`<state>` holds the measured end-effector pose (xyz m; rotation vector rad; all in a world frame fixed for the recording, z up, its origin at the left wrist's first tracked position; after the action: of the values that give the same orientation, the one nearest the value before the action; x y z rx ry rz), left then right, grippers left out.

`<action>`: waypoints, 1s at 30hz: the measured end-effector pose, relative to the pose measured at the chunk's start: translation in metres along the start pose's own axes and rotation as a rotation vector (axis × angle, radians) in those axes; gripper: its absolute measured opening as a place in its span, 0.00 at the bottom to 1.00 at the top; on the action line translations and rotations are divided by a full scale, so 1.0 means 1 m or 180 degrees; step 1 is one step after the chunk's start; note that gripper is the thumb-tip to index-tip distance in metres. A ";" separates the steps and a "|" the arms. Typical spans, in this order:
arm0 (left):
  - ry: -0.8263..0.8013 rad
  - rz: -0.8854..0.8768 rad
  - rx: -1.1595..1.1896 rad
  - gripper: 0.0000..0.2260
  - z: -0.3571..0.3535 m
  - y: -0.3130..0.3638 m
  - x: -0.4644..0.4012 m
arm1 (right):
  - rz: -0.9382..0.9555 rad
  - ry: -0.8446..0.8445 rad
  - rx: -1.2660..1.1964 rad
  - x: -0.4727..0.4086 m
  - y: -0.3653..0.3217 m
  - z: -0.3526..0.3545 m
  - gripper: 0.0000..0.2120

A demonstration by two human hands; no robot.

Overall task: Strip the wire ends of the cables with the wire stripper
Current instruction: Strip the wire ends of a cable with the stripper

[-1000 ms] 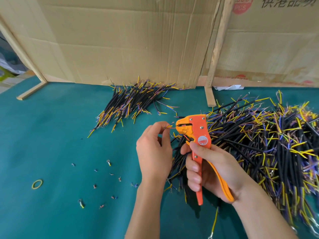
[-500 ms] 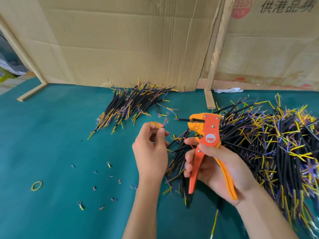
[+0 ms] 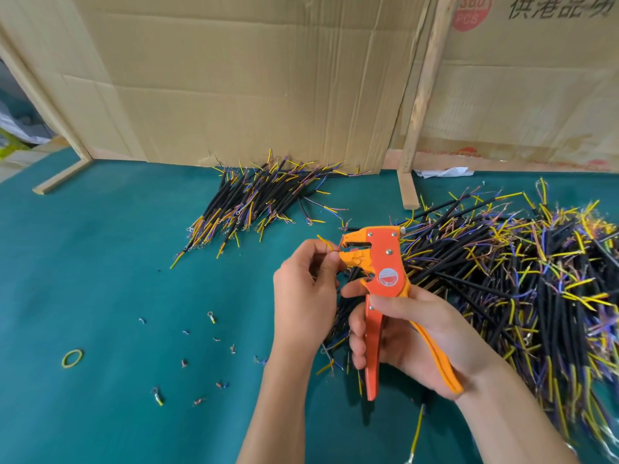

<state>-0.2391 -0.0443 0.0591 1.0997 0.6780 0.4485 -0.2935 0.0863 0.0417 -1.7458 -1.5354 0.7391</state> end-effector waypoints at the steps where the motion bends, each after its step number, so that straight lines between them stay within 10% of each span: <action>1: -0.0008 -0.0005 0.0013 0.09 0.000 0.000 0.000 | -0.0006 0.0013 -0.0008 0.000 0.000 -0.001 0.22; 19: -0.0215 0.0134 -0.0399 0.05 -0.005 0.002 0.003 | 0.0783 0.1177 -0.0248 0.001 -0.012 0.017 0.13; 27: -0.0980 0.0131 0.0003 0.06 -0.021 0.015 -0.004 | 0.1292 0.0605 -0.0831 0.004 -0.024 0.023 0.17; 30: -0.0294 0.0149 -0.0371 0.07 -0.009 0.012 -0.029 | 0.1385 0.0609 -0.0907 0.008 -0.029 0.024 0.17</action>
<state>-0.2664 -0.0524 0.0755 1.0213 0.5393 0.4686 -0.3283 0.0988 0.0503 -2.3333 -1.1868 0.5526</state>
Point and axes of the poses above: each hand's wrist, its own x-axis away from the middle knuckle, its own z-axis out of the back of the hand, y = z × x, the point moved 6 cm from there along -x, towards the middle knuckle, and after that the axes turned 9 degrees about -y, right-handed, at the moved point
